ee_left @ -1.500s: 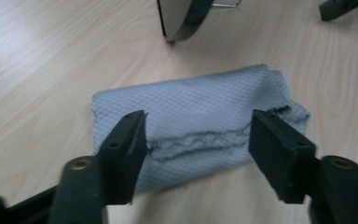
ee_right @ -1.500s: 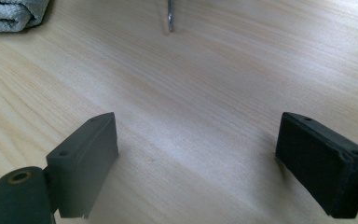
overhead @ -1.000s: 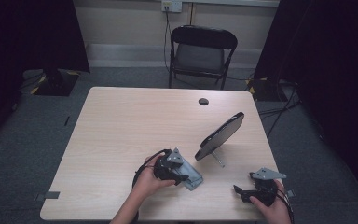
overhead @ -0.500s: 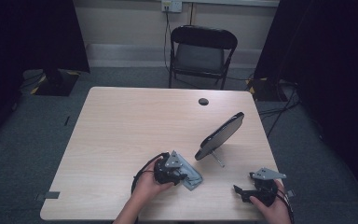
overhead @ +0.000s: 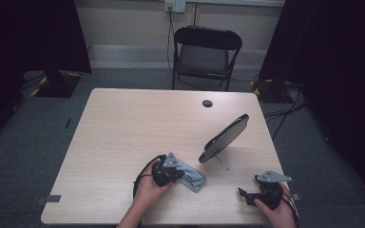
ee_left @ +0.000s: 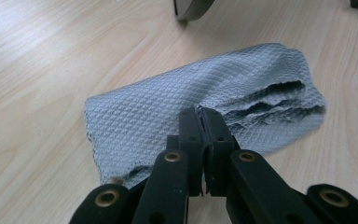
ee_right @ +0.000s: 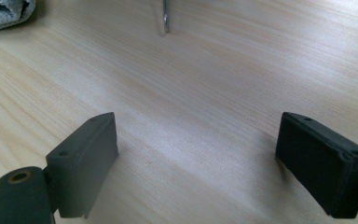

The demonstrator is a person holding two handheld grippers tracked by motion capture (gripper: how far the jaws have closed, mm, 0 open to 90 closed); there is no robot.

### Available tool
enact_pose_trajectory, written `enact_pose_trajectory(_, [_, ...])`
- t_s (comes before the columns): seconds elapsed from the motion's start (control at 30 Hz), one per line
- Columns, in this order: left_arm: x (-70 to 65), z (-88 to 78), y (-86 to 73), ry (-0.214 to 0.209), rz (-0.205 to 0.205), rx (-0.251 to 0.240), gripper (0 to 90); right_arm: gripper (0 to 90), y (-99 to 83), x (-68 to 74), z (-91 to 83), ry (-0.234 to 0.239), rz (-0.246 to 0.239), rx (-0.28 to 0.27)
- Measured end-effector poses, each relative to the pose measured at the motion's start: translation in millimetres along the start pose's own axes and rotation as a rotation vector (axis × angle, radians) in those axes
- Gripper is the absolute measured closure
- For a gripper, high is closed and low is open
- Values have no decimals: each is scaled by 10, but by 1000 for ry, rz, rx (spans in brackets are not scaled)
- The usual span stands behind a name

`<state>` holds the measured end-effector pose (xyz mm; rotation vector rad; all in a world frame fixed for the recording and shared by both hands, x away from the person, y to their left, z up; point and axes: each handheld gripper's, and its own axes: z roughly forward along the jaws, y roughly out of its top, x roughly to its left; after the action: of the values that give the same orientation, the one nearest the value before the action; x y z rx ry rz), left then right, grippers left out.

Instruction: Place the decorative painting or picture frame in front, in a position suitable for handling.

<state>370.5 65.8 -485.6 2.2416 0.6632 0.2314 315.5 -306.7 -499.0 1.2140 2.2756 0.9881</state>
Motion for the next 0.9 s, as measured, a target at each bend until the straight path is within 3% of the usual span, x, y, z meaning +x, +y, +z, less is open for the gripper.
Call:
enact_pose_trajectory(0.07, [15, -31, -10, 9, -11, -2, 890, 123, 0, 0, 0, 0, 1, 1])
enact_pose_trajectory(0.1, [41, -69, -31, 10, -41, -9, 890, 123, 1, 1, 0, -1, 1, 1])
enact_pose_trajectory(0.27, [88, -179, -65, 22, -52, -7, 890, 123, 0, 1, 0, -1, 1, 1])
enact_pose_trajectory(0.37, [127, -274, -113, 37, -80, -14, 889, 123, 0, 1, 0, -1, 0, 0])
enact_pose_trajectory(0.7, [322, -652, -476, 109, -146, -11, 888, 123, 2, 2, 1, -1, 2, 1])
enact_pose_trajectory(0.73, [339, -715, -547, 122, -172, -14, 887, 123, 2, 2, 2, -1, 2, 1])
enact_pose_trajectory(0.9, [374, -791, -662, 139, -196, -13, 879, 124, 2, 3, 1, -2, 2, 1])
